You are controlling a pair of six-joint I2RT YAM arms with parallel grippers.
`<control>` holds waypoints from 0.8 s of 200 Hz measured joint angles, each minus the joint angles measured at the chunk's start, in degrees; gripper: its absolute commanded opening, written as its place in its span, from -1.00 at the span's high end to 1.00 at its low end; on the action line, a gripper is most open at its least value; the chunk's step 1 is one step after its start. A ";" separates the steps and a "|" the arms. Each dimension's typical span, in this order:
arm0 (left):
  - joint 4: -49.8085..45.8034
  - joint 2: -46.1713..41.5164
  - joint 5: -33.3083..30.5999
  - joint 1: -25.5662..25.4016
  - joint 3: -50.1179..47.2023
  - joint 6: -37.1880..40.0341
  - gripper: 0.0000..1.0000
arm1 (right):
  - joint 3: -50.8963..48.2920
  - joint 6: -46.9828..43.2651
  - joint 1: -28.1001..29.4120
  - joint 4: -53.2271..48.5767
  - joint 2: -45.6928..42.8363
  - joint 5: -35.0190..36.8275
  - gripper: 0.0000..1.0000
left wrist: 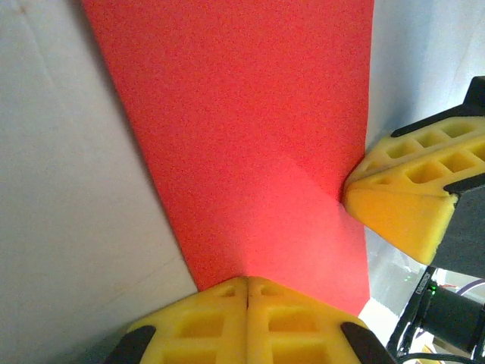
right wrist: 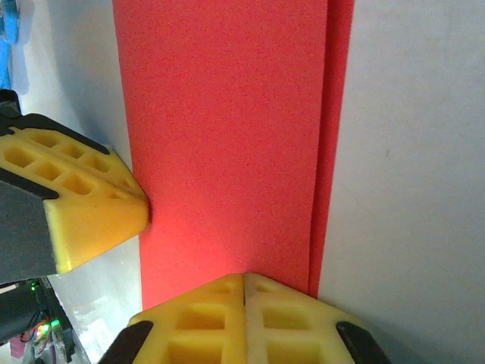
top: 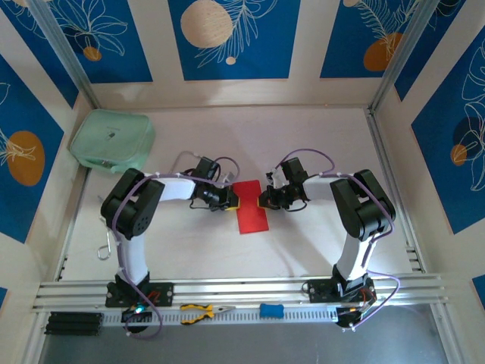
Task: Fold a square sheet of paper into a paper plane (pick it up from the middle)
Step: First fold the square sheet of paper in half at the center of the table, then fold the triangle a second time at the center of the table.
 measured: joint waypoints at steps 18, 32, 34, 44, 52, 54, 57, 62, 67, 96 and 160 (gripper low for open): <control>0.11 -0.48 -0.66 -0.11 -0.33 0.15 0.90 | 0.00 0.00 0.02 0.00 0.00 0.00 1.00; -0.72 -1.03 -1.27 -0.20 -0.42 0.17 0.90 | 0.00 0.00 0.00 0.00 0.00 -0.02 1.00; -0.94 -1.14 -1.40 -0.20 -0.42 0.15 0.90 | 0.00 0.00 0.00 0.02 0.00 -0.02 1.00; -1.84 -1.57 -1.84 -0.20 -0.42 0.15 0.90 | 0.00 0.00 0.00 0.07 0.00 -0.02 1.00; -2.40 -2.05 -2.10 -0.20 -0.42 0.15 0.90 | -0.11 0.00 0.00 0.20 -0.04 -0.07 1.00; -2.58 -2.21 -2.10 -0.20 -0.42 0.13 0.90 | -0.17 -0.02 0.00 0.31 -0.07 -0.09 1.00; -2.80 -2.43 -2.16 -0.20 -0.39 0.13 0.90 | -0.22 -0.02 0.00 0.39 -0.09 -0.11 1.00; -3.19 -2.93 -2.32 -0.20 -0.39 0.13 0.90 | -0.44 -0.02 -0.02 0.72 -0.22 -0.24 1.00; -3.58 -3.50 -2.49 -0.20 -0.37 0.15 0.90 | -0.72 -0.02 -0.11 1.11 -0.42 -0.31 0.98; -5.51 -6.60 -3.28 -0.22 1.09 0.13 0.90 | -3.08 -0.02 -0.33 0.28 -3.45 0.39 0.78; -5.73 -5.88 -3.50 -0.22 8.41 0.11 0.89 | -8.94 4.98 -4.15 -6.01 -25.31 6.49 0.53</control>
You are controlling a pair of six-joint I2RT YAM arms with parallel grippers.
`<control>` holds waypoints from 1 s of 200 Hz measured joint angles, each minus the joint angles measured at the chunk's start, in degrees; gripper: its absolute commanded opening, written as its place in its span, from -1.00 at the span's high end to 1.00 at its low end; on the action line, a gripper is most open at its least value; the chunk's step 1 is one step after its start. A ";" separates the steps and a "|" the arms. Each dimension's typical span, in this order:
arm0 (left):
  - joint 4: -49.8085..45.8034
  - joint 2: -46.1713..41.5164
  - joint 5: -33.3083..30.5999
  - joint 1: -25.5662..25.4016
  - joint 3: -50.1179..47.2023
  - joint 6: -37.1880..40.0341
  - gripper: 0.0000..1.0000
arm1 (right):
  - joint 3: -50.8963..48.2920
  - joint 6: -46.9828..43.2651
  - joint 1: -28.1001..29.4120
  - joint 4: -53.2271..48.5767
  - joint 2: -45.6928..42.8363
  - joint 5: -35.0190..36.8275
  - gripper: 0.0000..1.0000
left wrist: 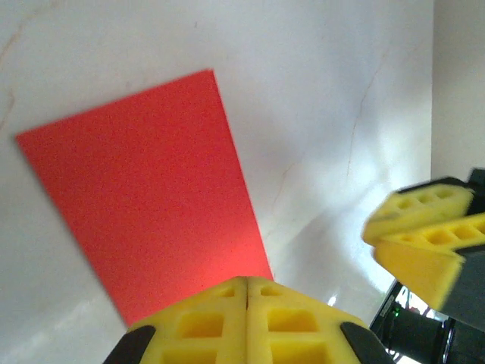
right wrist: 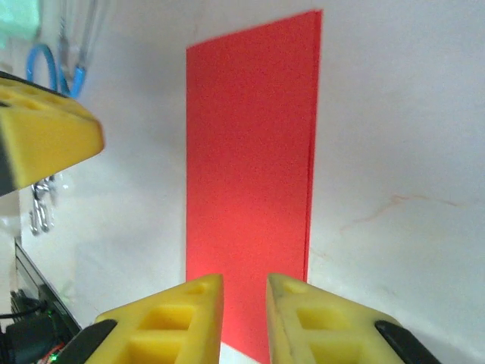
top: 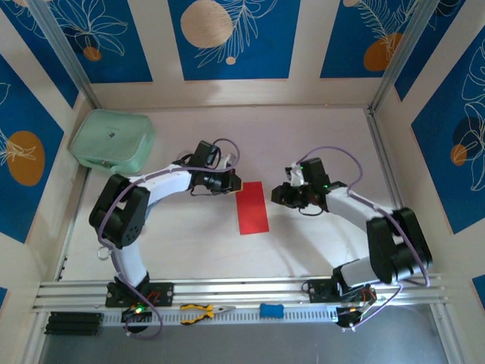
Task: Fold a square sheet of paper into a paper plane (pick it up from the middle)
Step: Fold the triangle a second time at the center of the table.
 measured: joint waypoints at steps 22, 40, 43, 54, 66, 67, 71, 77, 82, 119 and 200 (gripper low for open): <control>-0.15 3.26 0.17 0.02 3.08 0.04 0.88 | -1.75 2.34 -0.74 -1.44 -2.54 -0.59 0.52; -0.90 6.32 0.39 0.02 5.70 0.15 0.88 | -3.13 4.00 0.20 -2.84 -2.60 -1.03 0.51; -1.01 6.84 0.39 0.02 6.05 0.28 0.89 | -3.37 4.39 0.42 -2.99 -2.60 -1.11 0.51; -1.44 8.39 0.37 0.02 7.08 0.59 0.88 | -4.09 5.44 1.22 -3.56 -2.62 -1.16 0.51; -1.88 9.66 0.33 0.02 7.63 0.94 0.89 | -4.94 6.88 2.14 -3.50 -2.75 -1.18 0.49; -1.90 9.68 0.35 0.02 7.63 0.96 0.88 | -4.98 6.93 2.19 -3.50 -2.75 -1.18 0.49; -1.99 10.05 0.33 0.09 7.65 1.09 0.88 | -5.33 7.63 2.51 -3.32 -2.86 -1.20 0.47; -2.14 10.40 0.26 0.17 7.65 1.14 0.88 | -5.79 8.44 2.99 -3.10 -3.02 -1.27 0.45; -2.19 10.64 0.09 0.17 7.65 1.14 0.88 | -6.12 8.94 3.39 -2.95 -3.08 -1.36 0.44; -2.10 12.57 -0.26 0.55 8.90 1.14 0.88 | -7.34 12.61 6.67 -0.81 -3.08 -1.07 0.29; 2.10 13.70 -0.26 2.12 4.87 0.63 0.90 | -8.68 17.70 9.09 4.31 1.07 -1.60 0.15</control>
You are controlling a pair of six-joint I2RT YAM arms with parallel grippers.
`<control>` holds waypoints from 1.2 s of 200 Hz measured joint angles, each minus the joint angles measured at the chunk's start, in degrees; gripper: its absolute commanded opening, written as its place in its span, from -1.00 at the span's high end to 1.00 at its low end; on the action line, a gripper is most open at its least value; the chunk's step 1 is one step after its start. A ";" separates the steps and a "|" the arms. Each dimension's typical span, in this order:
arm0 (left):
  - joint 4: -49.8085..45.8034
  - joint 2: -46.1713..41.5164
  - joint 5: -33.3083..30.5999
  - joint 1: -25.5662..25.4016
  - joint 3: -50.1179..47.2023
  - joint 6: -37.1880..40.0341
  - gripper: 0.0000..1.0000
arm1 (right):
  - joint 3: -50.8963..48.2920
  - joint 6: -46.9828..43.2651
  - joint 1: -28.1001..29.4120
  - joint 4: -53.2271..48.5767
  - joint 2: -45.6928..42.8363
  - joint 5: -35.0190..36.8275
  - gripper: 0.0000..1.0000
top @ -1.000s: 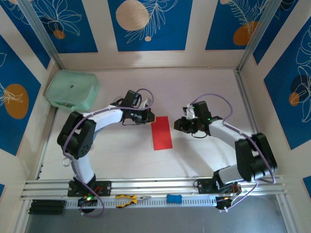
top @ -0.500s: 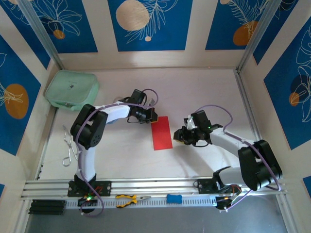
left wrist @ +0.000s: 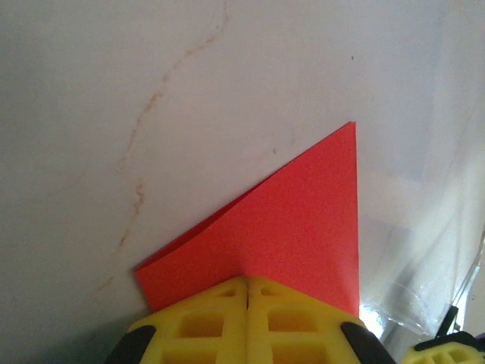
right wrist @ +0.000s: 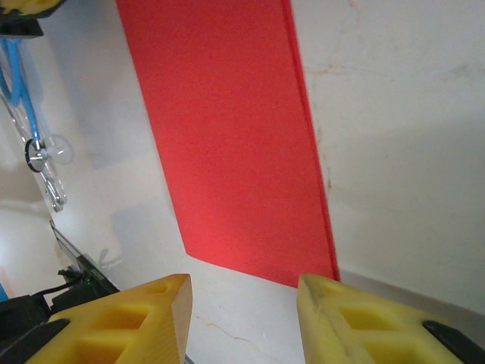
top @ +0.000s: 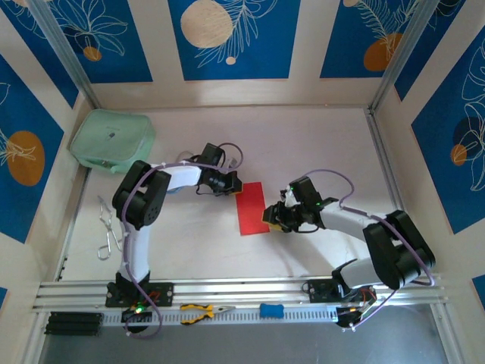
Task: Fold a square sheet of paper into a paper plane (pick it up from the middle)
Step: Fold the triangle a second time at the center of the table.
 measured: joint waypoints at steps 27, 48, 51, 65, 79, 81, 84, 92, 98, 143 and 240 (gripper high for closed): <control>2.97 -0.33 0.90 0.04 -1.70 -0.66 0.91 | -0.20 0.59 0.13 -0.02 0.81 -0.02 0.14; 4.15 -0.46 1.27 0.17 -2.36 -0.81 0.91 | -0.20 0.57 0.17 -0.33 0.98 0.09 0.13; 4.24 -0.46 1.29 0.22 -2.38 -0.83 0.91 | -0.20 0.57 0.17 -0.46 0.98 0.15 0.13; 4.42 -0.46 1.36 0.22 -2.45 -0.83 0.91 | -0.20 0.68 0.17 -1.07 0.98 0.70 0.12; 4.44 -0.46 1.49 0.28 -2.45 -0.83 0.92 | -0.24 0.96 0.17 -1.49 1.01 0.92 0.12; 4.46 -0.46 1.49 0.28 -2.45 -0.83 0.92 | -0.26 0.98 0.17 -1.53 1.01 0.92 0.13; 4.44 -0.46 1.51 0.31 -2.45 -0.83 0.92 | -0.31 0.98 0.17 -1.53 1.01 0.92 0.12; 4.46 -0.46 1.53 0.31 -2.45 -0.85 0.92 | -0.46 0.98 0.24 -1.53 1.05 0.90 0.13; 4.46 -0.46 1.53 0.31 -2.45 -0.83 0.92 | -0.52 1.01 0.26 -1.55 1.11 0.90 0.14; 4.52 -0.46 1.70 0.31 -2.49 -0.85 0.91 | -0.55 1.75 0.61 -1.07 2.56 0.70 0.20; 4.61 -0.46 1.95 0.33 -2.49 -0.90 0.92 | -0.52 3.82 1.09 2.84 3.23 -0.46 0.22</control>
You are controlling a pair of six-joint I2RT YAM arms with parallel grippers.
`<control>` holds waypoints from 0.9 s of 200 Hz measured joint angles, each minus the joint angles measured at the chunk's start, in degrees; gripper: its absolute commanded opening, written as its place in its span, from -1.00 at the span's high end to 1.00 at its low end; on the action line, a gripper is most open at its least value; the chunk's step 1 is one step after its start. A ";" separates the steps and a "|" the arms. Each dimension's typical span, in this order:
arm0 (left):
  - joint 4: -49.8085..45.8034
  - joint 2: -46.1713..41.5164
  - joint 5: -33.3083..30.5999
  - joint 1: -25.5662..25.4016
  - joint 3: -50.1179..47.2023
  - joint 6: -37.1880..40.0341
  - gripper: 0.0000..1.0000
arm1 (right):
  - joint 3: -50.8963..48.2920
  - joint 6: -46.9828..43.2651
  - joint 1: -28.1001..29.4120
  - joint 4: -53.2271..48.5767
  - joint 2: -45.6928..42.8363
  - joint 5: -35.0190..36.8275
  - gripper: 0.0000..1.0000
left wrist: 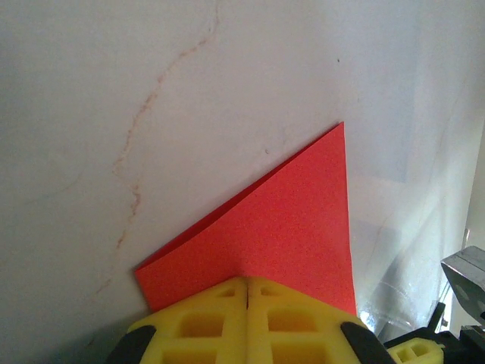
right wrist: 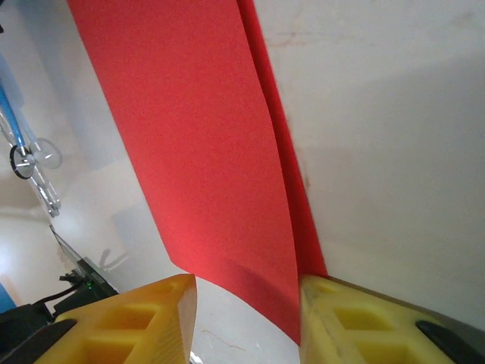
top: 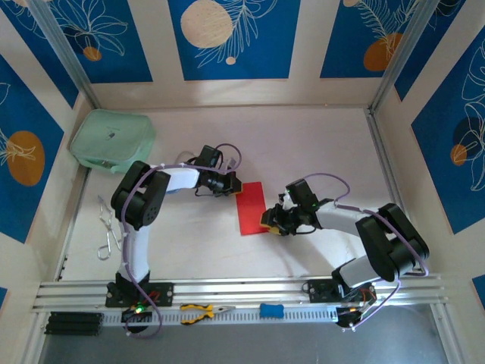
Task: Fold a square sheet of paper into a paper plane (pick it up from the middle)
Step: Fold the triangle a second time at the center of the table.
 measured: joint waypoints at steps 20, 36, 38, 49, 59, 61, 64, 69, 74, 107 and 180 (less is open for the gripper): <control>0.00 0.00 0.02 -0.02 0.00 0.00 0.92 | 0.13 0.17 -0.02 0.76 0.04 -0.37 0.22; 0.02 0.00 0.09 0.00 0.00 0.02 0.91 | 0.35 0.15 -0.02 1.22 0.09 -0.44 0.21; 0.02 0.00 0.13 0.00 0.00 0.02 0.91 | 0.37 0.17 -0.02 1.38 0.09 -0.46 0.21; 0.04 0.02 0.24 0.00 0.00 0.04 0.92 | 0.48 0.13 -0.09 1.97 0.20 -0.90 0.20; 0.04 0.02 0.33 0.02 0.00 0.07 0.92 | 0.74 0.11 -0.35 2.34 0.48 -1.53 0.20; 0.07 0.02 0.35 0.02 0.00 0.07 0.92 | 0.81 0.11 -0.46 2.38 0.57 -1.68 0.20; 0.07 0.04 0.44 0.04 0.00 0.07 0.92 | 0.90 0.09 -0.55 2.51 0.74 -1.88 0.20; 0.04 0.04 0.50 0.04 0.00 0.07 0.91 | 1.07 0.02 -0.74 2.78 0.98 -2.23 0.20; 0.04 0.04 0.68 0.04 0.00 0.09 0.92 | 1.25 -0.09 -1.03 3.15 1.29 -2.69 0.20; -0.22 0.48 1.73 0.07 0.39 0.24 0.91 | 1.49 -0.33 -2.80 7.54 3.48 -5.11 0.18; -2.36 2.05 3.74 0.04 2.86 1.18 0.88 | 2.86 -2.49 -5.90 12.59 7.93 -9.55 0.35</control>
